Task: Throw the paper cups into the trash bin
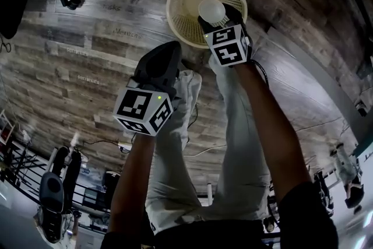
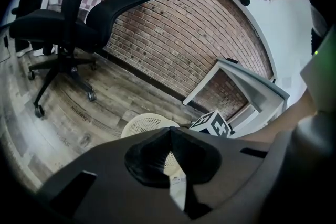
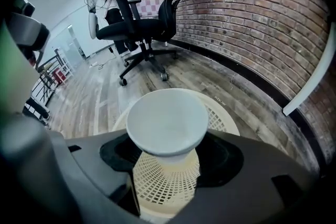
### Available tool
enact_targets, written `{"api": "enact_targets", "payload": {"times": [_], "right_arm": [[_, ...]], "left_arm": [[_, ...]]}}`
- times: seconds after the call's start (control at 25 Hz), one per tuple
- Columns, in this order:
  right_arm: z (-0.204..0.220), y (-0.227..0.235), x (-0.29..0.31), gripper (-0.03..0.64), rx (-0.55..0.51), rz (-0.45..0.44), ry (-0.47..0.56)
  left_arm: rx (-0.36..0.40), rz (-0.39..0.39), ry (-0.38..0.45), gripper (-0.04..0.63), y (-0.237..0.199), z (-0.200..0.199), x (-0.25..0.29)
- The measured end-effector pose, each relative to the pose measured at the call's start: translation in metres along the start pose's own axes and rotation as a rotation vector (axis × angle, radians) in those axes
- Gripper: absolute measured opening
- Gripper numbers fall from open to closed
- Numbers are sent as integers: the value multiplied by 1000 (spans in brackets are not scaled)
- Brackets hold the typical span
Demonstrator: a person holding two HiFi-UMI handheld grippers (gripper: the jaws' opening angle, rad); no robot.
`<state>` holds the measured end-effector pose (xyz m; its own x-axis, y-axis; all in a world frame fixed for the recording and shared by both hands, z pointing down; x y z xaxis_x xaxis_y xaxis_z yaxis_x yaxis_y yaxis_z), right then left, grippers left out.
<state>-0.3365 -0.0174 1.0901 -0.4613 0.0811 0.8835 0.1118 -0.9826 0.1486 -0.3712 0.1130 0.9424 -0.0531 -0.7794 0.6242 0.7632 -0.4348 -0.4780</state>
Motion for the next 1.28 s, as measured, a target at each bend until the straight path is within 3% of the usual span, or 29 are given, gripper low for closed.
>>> {"api": "enact_targets", "payload": {"times": [0.56,0.96,1.16,1.28], "right_arm": [[5,1,-12,302,41,21,-22],[-15,-13,-71,301,48,-6,19],[-22,-15,-101,197,28,7,23],[-28,-13,-129,128,15,24,46]], "left_arm": [[14,-3,18,9,4,-14,-10],[3,32,40,9,32,-43,-30],[9,42,46,9,56,-57,-44],[53,40,48,9,81,-61,-53]]}}
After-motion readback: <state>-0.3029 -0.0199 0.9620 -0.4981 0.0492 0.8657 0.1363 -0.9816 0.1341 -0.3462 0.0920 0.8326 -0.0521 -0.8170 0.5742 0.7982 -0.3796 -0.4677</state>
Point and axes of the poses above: the fingertips, and each gripper's own axes: x forward along the fingers, y to its right, z out of its underside, the point moved 4 cm from there along -x, backward along the fingers, and after that the axes turned 6 degrees about x, right-handed, at the moved point
